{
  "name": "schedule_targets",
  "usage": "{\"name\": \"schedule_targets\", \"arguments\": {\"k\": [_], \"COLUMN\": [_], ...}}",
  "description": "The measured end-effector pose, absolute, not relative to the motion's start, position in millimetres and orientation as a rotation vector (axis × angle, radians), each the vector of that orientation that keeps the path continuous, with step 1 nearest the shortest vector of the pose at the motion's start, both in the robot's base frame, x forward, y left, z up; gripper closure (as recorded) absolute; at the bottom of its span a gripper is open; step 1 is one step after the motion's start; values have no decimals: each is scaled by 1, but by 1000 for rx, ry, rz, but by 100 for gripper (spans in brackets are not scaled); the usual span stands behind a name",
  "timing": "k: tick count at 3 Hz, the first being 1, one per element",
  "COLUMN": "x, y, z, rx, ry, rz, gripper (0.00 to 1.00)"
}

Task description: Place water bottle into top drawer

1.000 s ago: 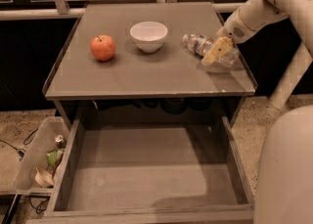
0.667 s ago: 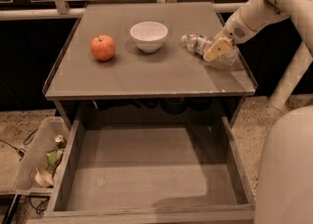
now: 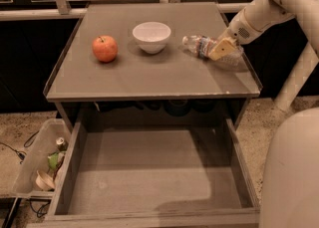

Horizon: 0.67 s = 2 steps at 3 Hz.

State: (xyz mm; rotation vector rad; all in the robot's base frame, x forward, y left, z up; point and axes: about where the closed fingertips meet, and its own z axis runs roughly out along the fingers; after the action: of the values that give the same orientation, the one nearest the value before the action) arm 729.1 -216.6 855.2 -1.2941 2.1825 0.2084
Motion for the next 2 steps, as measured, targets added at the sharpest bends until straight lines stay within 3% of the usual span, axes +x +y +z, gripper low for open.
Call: {"name": "schedule_targets", "arguments": {"k": [1,2], "x": [725,704], "y": [-216,-224], "z": [850,863], "rx": [-1303,-1275], "ry": [2180,2139], "rz": [207,198], "gripper": [100,100]}}
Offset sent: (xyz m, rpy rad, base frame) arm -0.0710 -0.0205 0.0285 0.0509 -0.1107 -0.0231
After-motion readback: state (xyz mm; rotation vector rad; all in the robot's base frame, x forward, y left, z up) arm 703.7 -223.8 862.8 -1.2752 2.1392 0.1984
